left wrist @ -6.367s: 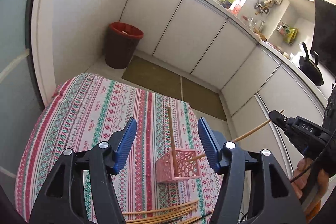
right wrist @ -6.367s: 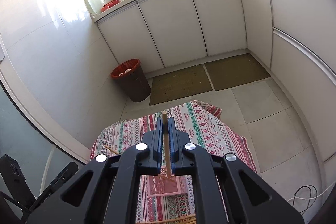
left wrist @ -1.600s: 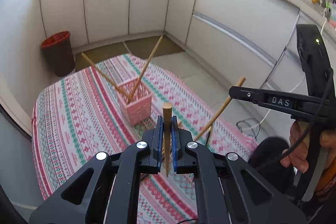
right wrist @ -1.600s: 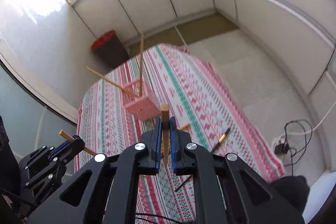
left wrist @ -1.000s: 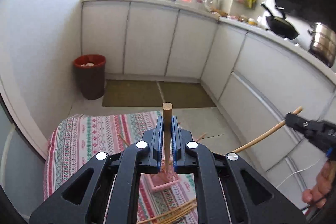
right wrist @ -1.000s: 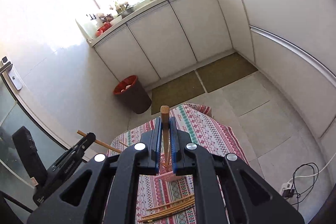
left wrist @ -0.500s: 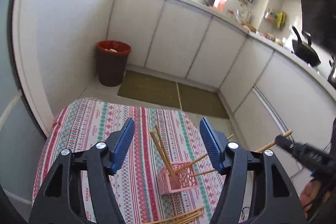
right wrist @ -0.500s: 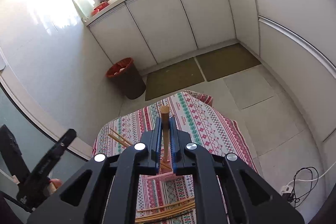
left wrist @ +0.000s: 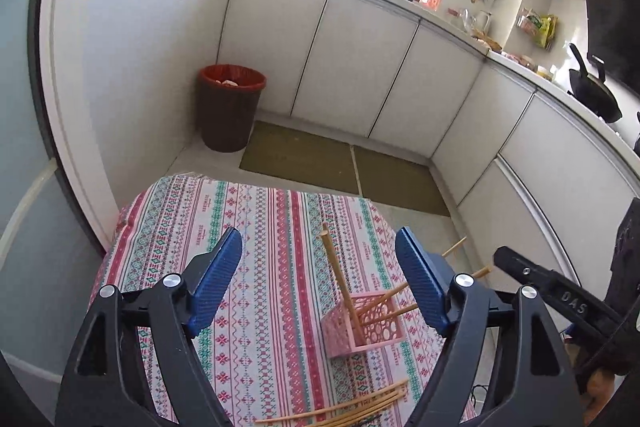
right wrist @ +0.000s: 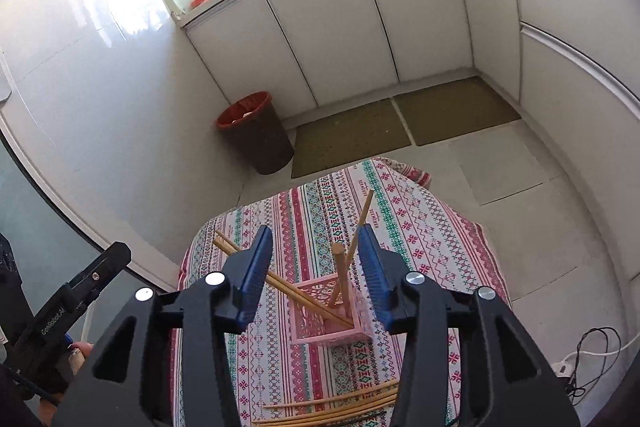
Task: Organize utensils
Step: 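Open both grippers to drop the chopsticks into the pink holder, then move both grippers back down to the remaining chopsticks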
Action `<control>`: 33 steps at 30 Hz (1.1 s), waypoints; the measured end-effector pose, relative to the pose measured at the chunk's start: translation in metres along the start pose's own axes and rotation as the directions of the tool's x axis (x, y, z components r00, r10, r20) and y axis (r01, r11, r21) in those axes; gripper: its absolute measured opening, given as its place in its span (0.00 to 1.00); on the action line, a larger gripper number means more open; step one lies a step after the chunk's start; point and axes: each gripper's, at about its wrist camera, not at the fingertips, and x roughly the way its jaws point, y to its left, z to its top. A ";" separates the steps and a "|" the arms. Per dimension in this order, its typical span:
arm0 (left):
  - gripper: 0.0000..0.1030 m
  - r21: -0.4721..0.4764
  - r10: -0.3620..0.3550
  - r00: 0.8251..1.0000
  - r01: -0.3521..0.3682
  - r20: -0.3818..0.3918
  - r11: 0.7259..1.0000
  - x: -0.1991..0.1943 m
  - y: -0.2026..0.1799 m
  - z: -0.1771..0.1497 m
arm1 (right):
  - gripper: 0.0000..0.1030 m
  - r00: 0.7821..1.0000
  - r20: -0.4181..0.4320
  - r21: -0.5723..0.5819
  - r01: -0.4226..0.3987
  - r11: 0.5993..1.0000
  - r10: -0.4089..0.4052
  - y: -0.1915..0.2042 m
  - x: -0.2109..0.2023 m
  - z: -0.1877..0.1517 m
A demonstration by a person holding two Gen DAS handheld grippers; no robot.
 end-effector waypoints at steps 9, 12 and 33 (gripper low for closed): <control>0.85 0.154 0.033 0.984 -0.006 -0.172 0.988 0.018 -0.017 -0.030 | 0.74 0.995 0.055 0.027 0.082 0.996 -0.083 -0.026 -0.034 -0.024; 0.88 0.270 0.044 0.948 0.045 -0.316 0.962 0.034 -0.032 -0.055 | 0.76 0.994 0.046 0.033 0.098 0.995 -0.100 -0.036 -0.043 -0.037; 0.36 0.633 0.092 0.807 0.381 -0.583 0.674 0.107 -0.120 -0.236 | 0.86 0.928 -0.264 0.285 0.335 0.898 -0.263 -0.202 -0.035 -0.174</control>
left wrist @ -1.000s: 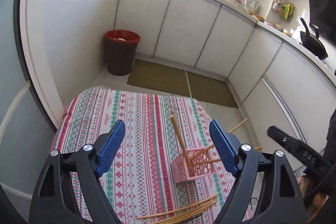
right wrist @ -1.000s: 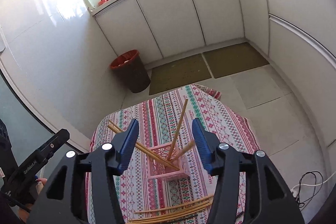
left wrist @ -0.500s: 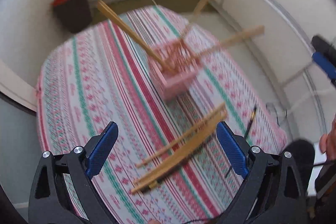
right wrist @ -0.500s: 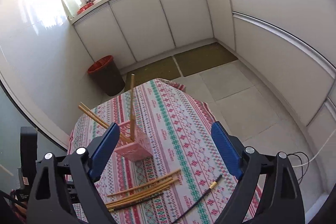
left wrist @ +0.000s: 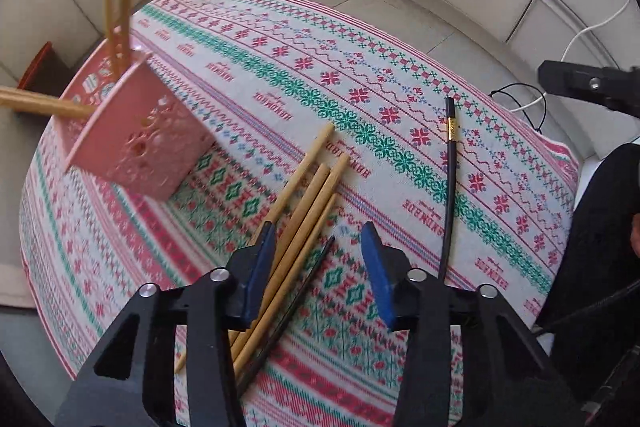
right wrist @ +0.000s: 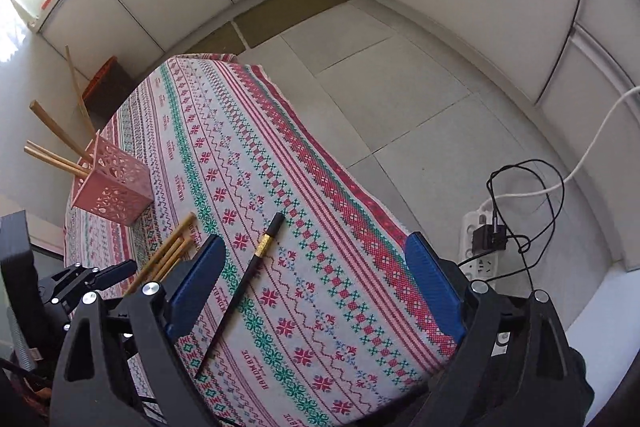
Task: Organize utensils
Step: 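Move both grippers back down to the remaining chopsticks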
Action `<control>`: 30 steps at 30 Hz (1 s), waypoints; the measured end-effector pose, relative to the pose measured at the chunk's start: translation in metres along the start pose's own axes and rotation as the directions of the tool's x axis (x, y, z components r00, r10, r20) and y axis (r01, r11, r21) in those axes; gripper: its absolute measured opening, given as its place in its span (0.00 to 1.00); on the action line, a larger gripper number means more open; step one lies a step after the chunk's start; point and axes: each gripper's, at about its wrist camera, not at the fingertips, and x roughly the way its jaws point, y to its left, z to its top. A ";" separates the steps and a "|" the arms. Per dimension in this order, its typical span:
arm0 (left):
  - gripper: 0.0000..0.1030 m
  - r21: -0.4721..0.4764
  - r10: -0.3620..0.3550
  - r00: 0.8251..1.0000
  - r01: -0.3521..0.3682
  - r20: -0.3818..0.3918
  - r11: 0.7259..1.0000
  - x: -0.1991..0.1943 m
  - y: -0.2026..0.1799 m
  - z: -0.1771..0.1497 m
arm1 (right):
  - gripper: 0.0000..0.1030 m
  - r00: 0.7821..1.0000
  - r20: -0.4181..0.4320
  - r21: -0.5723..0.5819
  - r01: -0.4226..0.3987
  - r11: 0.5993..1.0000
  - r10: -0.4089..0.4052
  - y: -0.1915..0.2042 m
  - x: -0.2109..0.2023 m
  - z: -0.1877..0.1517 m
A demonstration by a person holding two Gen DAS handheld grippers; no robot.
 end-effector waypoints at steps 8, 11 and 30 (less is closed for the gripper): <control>0.17 -0.027 -0.010 1.000 0.009 -0.015 1.000 0.023 0.005 0.021 | 0.86 1.000 0.000 -0.036 -0.025 0.999 0.025 0.004 0.007 -0.001; 0.17 -0.018 -0.011 0.999 0.010 -0.034 1.000 0.033 0.006 0.023 | 0.86 1.000 -0.005 -0.038 -0.030 0.999 0.030 0.005 0.009 -0.002; 0.03 -0.057 -0.129 0.989 0.125 -0.066 0.990 0.017 0.024 0.028 | 0.86 0.999 -0.042 -0.028 -0.033 0.999 0.032 0.008 0.017 -0.004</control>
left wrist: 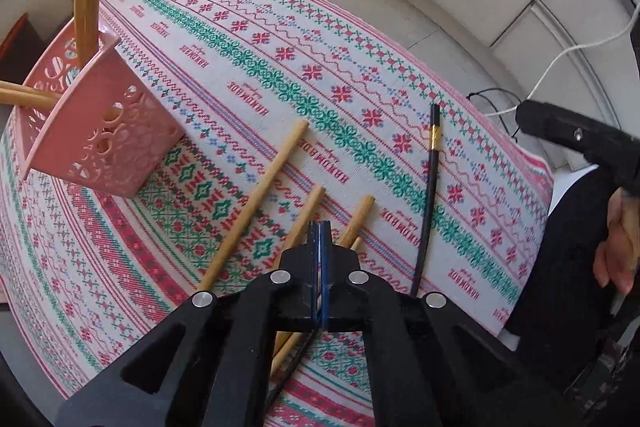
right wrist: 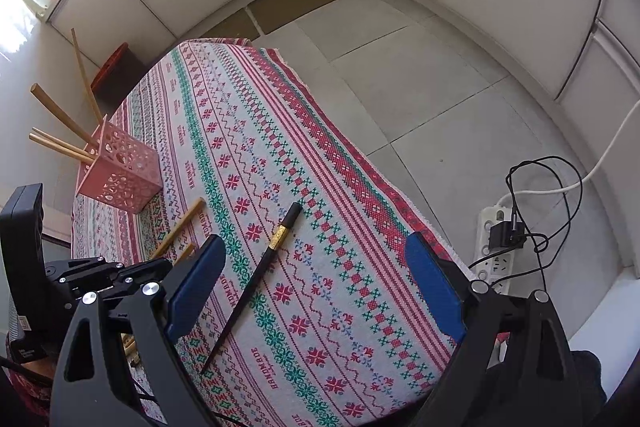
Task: Organize utensils
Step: 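Move both grippers back down to the remaining chopsticks, then grasp one chopstick with the left gripper while the right gripper grasps another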
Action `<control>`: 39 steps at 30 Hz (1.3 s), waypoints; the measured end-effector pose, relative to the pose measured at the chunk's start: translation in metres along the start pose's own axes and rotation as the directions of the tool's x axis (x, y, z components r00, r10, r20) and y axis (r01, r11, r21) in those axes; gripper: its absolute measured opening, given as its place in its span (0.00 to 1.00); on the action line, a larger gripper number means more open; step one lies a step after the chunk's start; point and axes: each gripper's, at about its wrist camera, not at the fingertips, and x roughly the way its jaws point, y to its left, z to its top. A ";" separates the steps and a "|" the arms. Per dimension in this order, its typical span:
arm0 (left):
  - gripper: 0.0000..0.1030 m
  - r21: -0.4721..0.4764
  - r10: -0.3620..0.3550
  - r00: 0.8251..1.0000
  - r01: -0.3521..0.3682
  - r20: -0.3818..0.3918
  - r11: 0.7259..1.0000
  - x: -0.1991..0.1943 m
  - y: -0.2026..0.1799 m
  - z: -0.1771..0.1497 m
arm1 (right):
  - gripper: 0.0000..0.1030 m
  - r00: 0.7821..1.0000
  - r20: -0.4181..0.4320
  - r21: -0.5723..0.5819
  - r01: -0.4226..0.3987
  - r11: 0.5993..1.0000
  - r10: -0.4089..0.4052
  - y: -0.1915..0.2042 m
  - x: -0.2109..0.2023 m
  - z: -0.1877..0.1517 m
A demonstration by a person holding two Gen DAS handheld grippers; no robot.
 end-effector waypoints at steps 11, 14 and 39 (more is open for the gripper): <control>0.21 0.057 0.090 0.995 -0.088 -0.039 0.994 0.032 -0.007 0.005 | 0.86 1.000 -0.012 0.000 -0.008 1.000 0.008 0.000 0.002 -0.001; 0.17 0.083 0.102 0.994 -0.100 -0.025 0.992 0.041 -0.013 0.003 | 0.86 0.999 -0.032 0.004 -0.022 1.000 0.022 0.003 0.004 -0.001; 0.07 -0.121 0.193 0.858 -0.153 0.476 0.981 -0.166 0.015 -0.093 | 0.26 0.957 -0.270 0.062 0.128 0.990 -0.107 0.128 0.097 -0.019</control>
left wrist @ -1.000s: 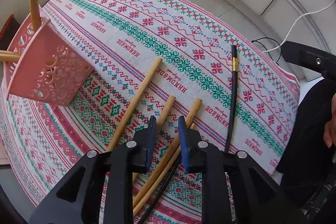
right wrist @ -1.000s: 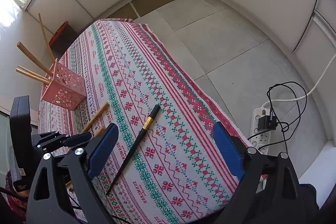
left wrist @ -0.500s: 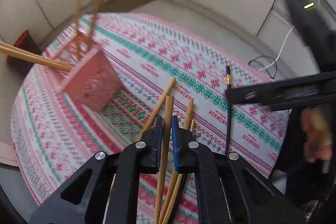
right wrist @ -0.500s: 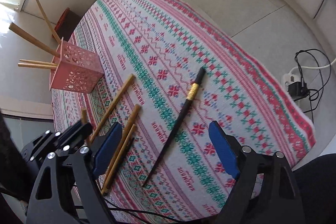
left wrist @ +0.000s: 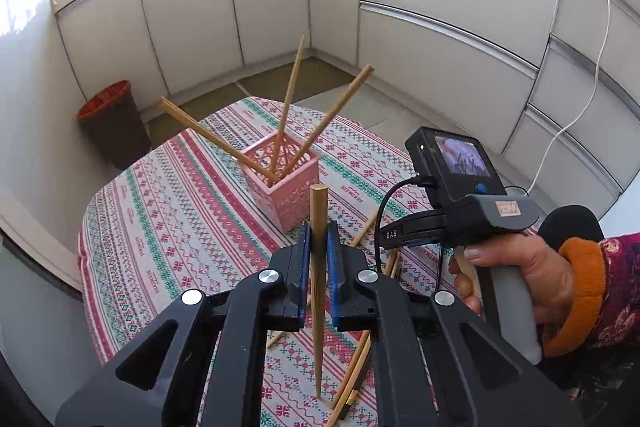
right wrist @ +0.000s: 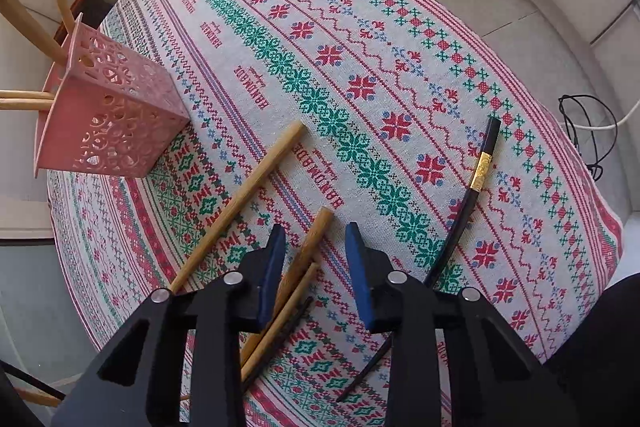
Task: Organize utensils
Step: 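Grasp one chopstick with the left gripper while the right gripper grasps another, then lift both held chopsticks upright and carry them over the pink holder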
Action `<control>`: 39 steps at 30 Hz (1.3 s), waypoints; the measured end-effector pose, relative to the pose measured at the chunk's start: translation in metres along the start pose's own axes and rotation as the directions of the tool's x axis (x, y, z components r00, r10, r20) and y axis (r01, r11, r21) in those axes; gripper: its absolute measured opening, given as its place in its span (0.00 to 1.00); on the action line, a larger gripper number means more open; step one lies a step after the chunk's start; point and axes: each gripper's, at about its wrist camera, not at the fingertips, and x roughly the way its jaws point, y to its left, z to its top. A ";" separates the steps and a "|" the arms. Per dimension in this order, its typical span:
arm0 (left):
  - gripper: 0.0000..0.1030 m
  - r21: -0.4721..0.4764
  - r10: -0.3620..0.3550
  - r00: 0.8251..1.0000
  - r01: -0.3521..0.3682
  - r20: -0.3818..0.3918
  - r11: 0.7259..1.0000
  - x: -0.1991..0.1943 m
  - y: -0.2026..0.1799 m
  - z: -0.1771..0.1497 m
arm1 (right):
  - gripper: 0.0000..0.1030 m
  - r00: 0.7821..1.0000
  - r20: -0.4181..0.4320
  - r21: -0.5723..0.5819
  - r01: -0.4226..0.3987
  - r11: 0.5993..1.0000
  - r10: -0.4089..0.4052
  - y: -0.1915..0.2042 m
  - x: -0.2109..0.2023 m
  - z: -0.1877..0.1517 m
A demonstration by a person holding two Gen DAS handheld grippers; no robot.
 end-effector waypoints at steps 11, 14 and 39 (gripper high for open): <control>0.07 -0.067 0.030 0.999 -0.028 0.037 0.997 -0.013 0.016 -0.002 | 0.12 0.986 0.131 0.043 -0.105 0.993 0.099 0.009 -0.019 -0.001; 0.07 -0.076 0.041 0.998 -0.038 0.040 0.996 -0.015 0.015 0.000 | 0.11 0.973 0.186 0.008 -0.142 0.990 0.138 0.007 -0.048 -0.004; 0.07 -0.223 0.067 0.980 -0.024 0.188 0.975 -0.051 0.016 0.061 | 0.08 0.808 0.439 -0.257 -0.307 0.916 0.394 -0.036 -0.265 -0.018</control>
